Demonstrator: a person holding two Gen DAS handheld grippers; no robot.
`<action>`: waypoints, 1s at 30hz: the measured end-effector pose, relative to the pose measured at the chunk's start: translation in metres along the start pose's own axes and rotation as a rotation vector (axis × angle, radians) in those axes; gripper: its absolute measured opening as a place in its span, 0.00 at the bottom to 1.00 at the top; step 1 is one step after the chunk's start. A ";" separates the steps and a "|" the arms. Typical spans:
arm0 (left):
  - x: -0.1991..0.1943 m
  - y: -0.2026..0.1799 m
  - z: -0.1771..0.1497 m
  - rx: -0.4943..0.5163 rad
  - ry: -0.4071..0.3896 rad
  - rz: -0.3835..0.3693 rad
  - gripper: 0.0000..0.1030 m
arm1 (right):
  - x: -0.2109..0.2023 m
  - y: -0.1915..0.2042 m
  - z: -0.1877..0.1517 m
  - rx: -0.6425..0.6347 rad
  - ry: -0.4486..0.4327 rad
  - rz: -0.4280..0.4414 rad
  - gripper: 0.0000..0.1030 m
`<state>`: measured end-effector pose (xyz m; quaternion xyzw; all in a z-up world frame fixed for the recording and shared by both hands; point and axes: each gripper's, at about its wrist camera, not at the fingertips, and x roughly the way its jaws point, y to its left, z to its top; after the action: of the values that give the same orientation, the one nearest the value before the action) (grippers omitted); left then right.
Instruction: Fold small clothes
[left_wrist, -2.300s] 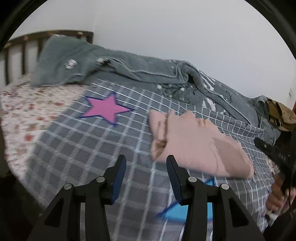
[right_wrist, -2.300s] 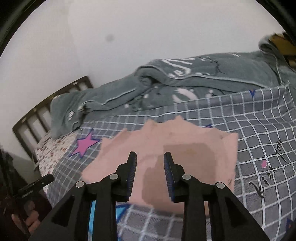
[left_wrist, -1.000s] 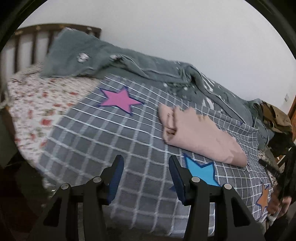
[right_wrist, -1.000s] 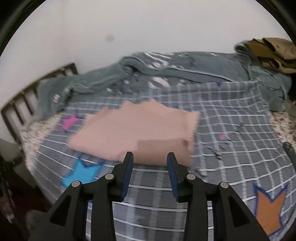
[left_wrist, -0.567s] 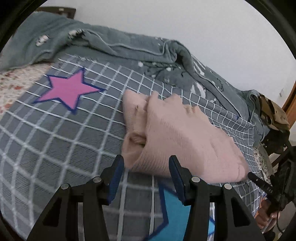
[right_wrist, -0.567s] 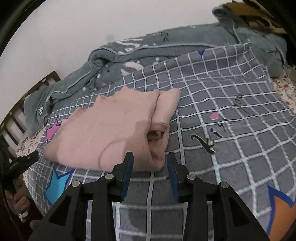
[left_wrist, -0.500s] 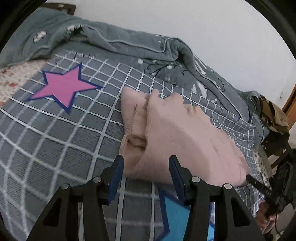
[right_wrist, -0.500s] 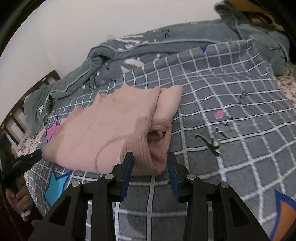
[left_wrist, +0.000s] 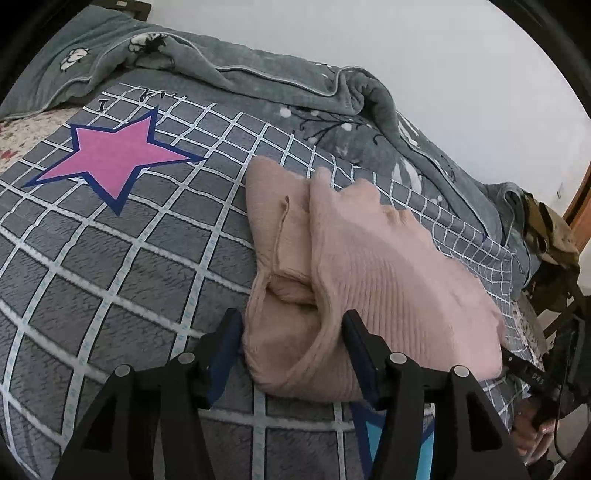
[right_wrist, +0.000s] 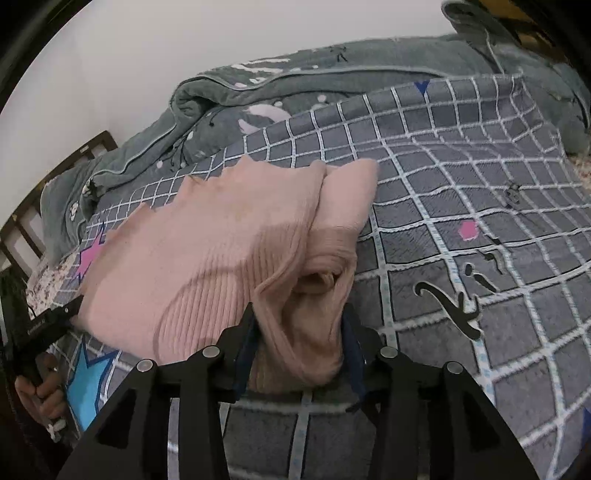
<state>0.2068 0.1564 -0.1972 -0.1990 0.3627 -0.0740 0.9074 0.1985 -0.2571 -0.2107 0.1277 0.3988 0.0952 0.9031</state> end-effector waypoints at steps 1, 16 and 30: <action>0.002 -0.001 0.001 0.003 -0.003 0.002 0.53 | 0.002 -0.003 0.000 0.015 0.003 0.008 0.42; 0.003 0.005 -0.004 -0.071 0.017 -0.062 0.35 | 0.002 0.002 -0.005 0.001 -0.002 0.038 0.24; -0.020 0.005 -0.014 -0.124 -0.061 -0.082 0.13 | -0.034 0.004 -0.008 0.037 -0.116 0.109 0.10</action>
<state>0.1827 0.1624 -0.1960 -0.2718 0.3303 -0.0824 0.9001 0.1697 -0.2613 -0.1909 0.1712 0.3398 0.1292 0.9157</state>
